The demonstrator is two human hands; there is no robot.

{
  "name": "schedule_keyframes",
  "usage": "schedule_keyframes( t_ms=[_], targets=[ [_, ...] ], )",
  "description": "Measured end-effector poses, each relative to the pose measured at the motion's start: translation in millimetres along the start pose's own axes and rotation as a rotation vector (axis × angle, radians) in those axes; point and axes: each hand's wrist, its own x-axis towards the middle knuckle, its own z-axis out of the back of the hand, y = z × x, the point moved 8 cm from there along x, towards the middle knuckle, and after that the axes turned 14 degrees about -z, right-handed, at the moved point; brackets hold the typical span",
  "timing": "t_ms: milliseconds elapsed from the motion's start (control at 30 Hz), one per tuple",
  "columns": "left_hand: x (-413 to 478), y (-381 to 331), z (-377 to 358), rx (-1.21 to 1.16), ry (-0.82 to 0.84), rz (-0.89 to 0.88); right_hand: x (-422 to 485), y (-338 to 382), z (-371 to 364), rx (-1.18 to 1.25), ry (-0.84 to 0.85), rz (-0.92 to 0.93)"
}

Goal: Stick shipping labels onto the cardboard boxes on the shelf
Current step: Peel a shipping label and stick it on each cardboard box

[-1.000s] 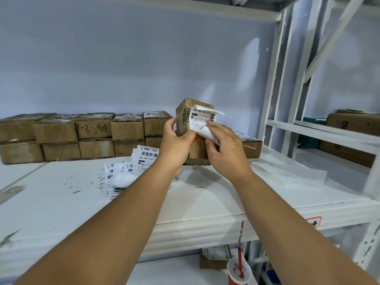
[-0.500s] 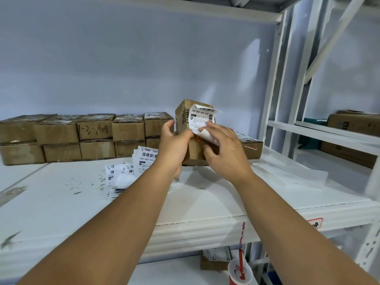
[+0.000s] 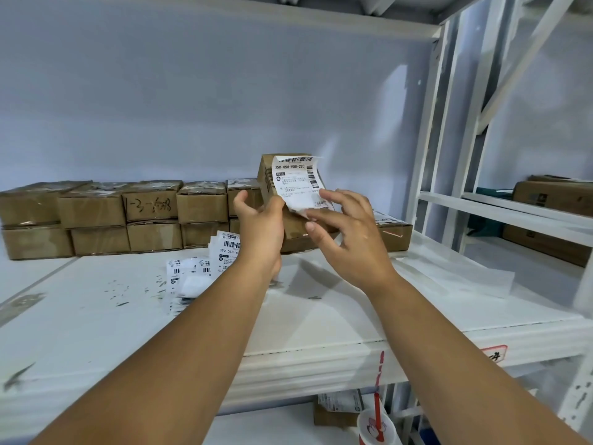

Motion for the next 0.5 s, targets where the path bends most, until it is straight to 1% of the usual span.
schedule_keyframes(
  t_ms=[200, 367, 433, 500],
  targets=[
    [-2, 1, -5, -0.104, 0.02, 0.037, 0, -2, 0, 0.105, 0.039, -0.063],
    [-5, 0, -10, -0.118, 0.074, 0.024, 0, 0, 2, 0.143, 0.028, -0.05],
    [-6, -2, -10, -0.134, 0.087, 0.011, 0, -3, 4, 0.221, 0.019, -0.081],
    [-7, -4, -11, -0.176, 0.087, 0.019, 2, -7, 11, 0.34, -0.03, -0.153]
  ],
)
